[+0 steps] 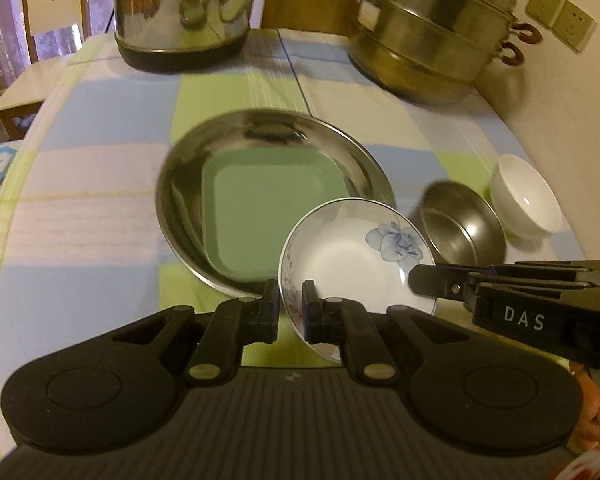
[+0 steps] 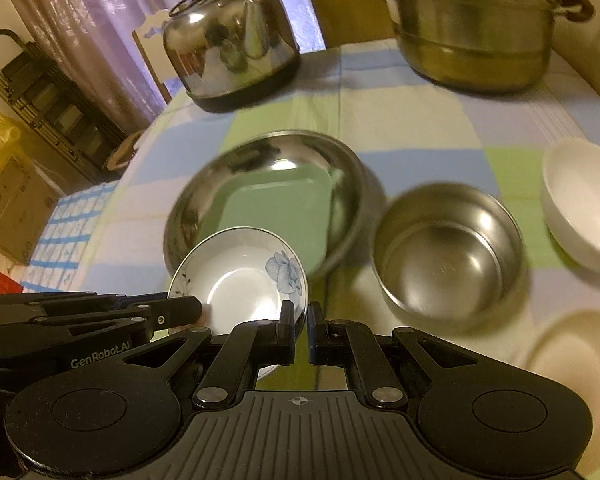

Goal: Organize plates and bowls
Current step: 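Lift the saucer and lower it onto the green tray in the plate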

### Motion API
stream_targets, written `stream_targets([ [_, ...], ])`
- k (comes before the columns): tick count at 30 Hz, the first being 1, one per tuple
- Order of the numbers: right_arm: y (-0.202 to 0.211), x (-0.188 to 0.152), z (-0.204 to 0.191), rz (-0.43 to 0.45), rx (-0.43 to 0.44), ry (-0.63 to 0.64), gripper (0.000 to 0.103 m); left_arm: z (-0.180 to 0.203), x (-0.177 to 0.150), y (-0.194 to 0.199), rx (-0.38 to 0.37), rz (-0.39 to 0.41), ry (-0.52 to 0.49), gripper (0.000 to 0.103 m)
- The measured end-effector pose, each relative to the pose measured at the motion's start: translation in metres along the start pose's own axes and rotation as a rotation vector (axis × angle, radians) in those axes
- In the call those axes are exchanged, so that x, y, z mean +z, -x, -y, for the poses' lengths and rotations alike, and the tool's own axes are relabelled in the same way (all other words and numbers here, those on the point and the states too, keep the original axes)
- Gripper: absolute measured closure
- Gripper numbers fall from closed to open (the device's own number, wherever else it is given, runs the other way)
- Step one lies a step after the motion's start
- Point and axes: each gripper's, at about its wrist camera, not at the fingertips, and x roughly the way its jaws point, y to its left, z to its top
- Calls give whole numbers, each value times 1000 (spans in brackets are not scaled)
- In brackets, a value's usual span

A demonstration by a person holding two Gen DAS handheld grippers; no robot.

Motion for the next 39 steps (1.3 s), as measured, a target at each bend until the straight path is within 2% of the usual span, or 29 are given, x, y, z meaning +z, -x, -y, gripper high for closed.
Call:
stream_targets([
  [16, -57, 52, -1, -11, -33, -28, 97, -26, 47, -46, 21, -14, -7, 93],
  [28, -91, 58, 5, -65, -57, -62, 97, -38, 56, -78, 20, -68, -4, 93],
  [39, -100, 57, 9, -70, -56, -79, 97, -39, 57, -90, 38, -92, 1, 93],
])
